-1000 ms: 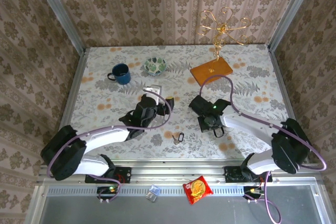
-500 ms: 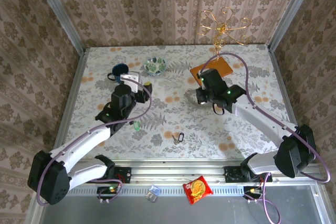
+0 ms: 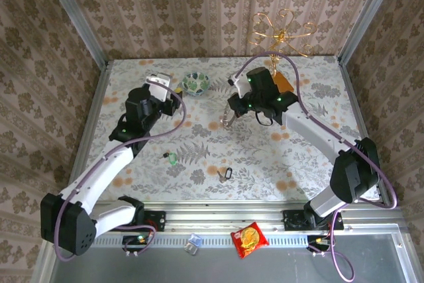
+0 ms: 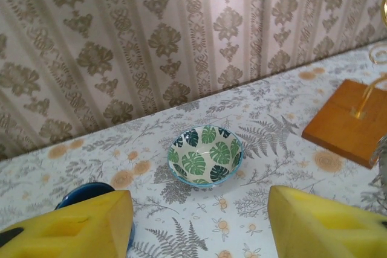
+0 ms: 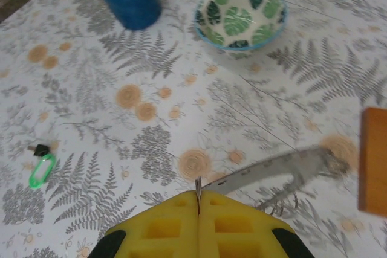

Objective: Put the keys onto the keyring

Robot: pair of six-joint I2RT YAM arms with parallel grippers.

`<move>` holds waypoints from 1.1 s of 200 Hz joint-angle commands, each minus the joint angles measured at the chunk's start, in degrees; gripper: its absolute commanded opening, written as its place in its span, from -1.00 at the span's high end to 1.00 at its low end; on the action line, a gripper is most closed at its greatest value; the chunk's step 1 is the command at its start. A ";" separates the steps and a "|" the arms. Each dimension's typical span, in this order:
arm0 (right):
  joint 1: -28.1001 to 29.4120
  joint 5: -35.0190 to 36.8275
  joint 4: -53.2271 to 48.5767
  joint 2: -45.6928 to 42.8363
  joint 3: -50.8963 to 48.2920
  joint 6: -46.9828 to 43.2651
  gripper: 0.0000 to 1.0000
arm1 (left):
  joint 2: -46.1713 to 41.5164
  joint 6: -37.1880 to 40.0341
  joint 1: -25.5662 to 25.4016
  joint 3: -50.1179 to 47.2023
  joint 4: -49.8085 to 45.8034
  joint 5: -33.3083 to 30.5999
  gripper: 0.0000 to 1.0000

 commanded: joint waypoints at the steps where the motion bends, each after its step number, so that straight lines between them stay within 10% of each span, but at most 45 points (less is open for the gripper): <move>1: -0.19 -7.94 6.89 -0.12 0.09 -7.05 1.00 | 1.15 9.32 0.34 -0.53 4.81 9.25 -0.16; 103: -0.42 -27.15 5.86 5.71 0.93 -24.07 1.00 | 7.97 25.82 3.58 -4.64 10.11 43.14 0.22; 220: 2.99 -20.48 -18.50 9.28 11.95 -33.15 1.00 | 17.42 30.46 3.77 0.14 3.02 58.69 0.26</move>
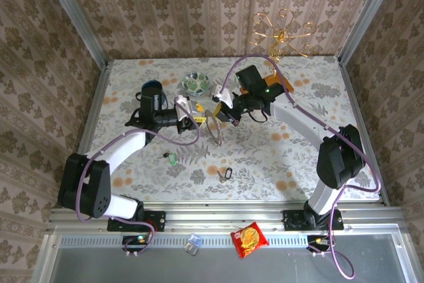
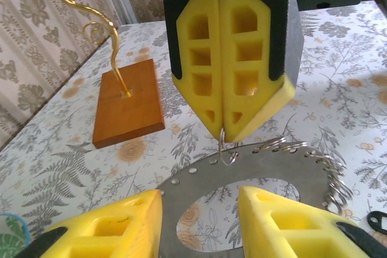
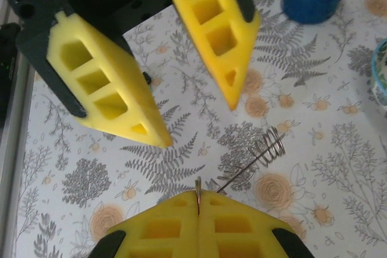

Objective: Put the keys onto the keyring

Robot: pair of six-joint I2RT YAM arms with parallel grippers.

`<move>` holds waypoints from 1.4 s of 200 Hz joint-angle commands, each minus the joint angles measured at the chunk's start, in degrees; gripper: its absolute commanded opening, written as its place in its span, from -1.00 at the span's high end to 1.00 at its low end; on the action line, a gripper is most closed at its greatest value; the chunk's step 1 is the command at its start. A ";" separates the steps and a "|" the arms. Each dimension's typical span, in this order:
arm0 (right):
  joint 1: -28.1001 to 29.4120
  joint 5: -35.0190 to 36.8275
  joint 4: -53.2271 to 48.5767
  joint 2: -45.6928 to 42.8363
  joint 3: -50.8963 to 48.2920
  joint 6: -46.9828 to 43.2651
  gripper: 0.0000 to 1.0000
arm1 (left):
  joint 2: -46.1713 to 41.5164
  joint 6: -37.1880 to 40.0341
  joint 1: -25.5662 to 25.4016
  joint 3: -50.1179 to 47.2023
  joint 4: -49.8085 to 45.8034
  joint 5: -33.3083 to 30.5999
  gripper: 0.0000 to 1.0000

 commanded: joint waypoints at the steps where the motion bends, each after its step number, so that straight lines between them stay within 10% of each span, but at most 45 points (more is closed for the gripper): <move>1: 1.54 1.59 -5.68 0.55 2.91 -3.20 1.00 | 0.78 2.16 -0.07 2.15 -1.42 4.85 0.26; 280: 2.42 -9.45 18.47 -6.13 -12.25 2.60 1.00 | -1.78 -11.00 -0.36 -9.17 12.75 11.68 0.47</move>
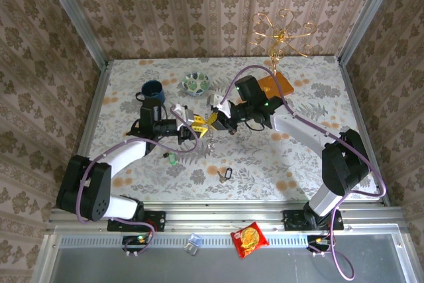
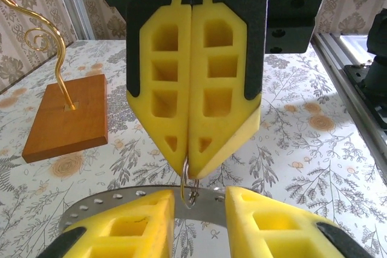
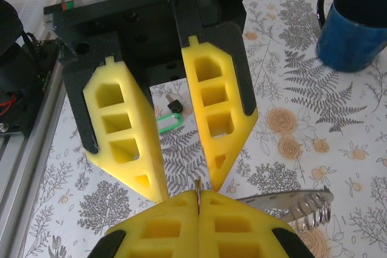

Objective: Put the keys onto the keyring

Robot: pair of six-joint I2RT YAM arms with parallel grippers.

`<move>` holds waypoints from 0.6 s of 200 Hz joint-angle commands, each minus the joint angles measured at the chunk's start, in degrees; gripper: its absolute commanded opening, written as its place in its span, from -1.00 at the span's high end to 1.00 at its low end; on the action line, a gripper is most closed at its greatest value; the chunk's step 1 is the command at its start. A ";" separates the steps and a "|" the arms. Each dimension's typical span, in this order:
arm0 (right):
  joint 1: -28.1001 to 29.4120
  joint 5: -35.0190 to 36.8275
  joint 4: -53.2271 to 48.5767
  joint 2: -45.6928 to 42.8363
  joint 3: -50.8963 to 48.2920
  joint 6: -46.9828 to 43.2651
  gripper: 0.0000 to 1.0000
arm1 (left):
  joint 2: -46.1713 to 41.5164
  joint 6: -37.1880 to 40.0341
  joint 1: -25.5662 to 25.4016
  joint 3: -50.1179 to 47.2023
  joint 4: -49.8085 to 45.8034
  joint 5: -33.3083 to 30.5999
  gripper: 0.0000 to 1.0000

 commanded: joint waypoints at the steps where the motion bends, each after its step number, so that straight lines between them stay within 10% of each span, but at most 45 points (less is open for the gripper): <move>1: 0.36 -3.06 2.57 -1.89 -0.82 0.96 1.00 | -0.18 -0.99 0.08 -0.14 1.32 2.99 0.47; 113: 0.97 -3.45 4.23 -1.55 -1.57 2.30 1.00 | 0.99 -5.24 0.23 -0.27 6.14 2.61 1.00; 120: 0.81 -1.91 4.85 -1.99 -1.94 2.89 0.75 | 0.80 -6.30 0.21 -0.38 6.56 1.73 1.00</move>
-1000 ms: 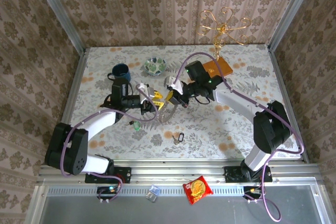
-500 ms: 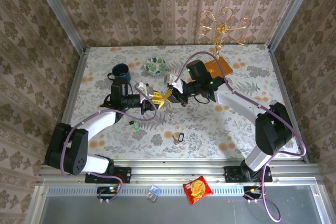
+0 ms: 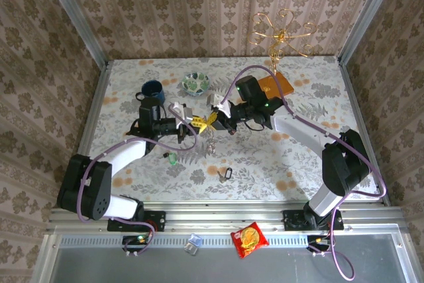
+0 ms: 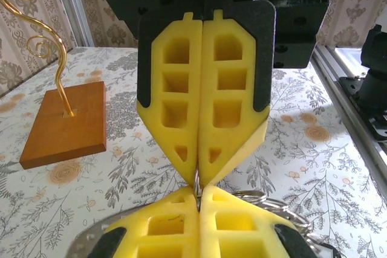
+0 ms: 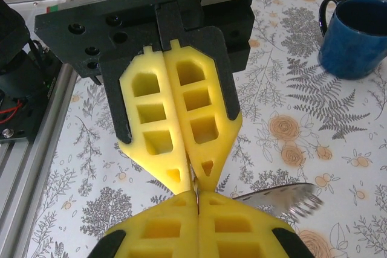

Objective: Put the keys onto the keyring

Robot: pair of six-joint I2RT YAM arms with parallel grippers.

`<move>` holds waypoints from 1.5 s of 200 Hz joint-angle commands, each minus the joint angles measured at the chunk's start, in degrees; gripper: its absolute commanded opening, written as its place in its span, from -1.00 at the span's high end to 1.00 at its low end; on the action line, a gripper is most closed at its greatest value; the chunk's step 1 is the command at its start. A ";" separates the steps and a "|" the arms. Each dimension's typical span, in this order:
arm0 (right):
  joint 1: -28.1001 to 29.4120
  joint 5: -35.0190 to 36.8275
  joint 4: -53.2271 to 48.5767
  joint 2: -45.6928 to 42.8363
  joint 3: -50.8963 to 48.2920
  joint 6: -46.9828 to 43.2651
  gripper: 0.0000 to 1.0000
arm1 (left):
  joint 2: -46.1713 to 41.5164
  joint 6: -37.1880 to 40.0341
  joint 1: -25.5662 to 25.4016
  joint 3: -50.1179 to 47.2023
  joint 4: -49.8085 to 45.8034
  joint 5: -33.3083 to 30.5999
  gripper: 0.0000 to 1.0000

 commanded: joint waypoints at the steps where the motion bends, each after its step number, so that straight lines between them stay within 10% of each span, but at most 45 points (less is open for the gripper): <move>1: 0.45 -0.63 3.03 -1.98 -1.28 1.97 0.71 | 0.21 -2.72 -0.20 -0.22 3.14 0.05 1.00; 24: -1.03 4.83 4.95 -4.36 -3.27 4.89 0.25 | -1.23 -10.80 -0.63 -0.32 4.29 -6.98 1.00; 75: -0.80 11.51 5.08 -13.58 -10.08 9.03 0.30 | -6.26 -30.57 -9.57 9.86 -26.79 -41.77 1.00; 119: 8.07 11.99 12.74 -17.10 -15.38 14.89 0.44 | -5.93 -45.63 -12.14 22.25 -47.95 -50.84 1.00; 212: 10.74 28.14 50.66 -10.57 -28.47 17.79 0.56 | -0.17 -80.60 -12.13 34.61 -65.10 -41.04 1.00; 300: 10.81 28.24 59.87 -8.47 -35.53 11.11 0.42 | -0.43 -98.60 -11.20 30.54 -64.16 -33.89 1.00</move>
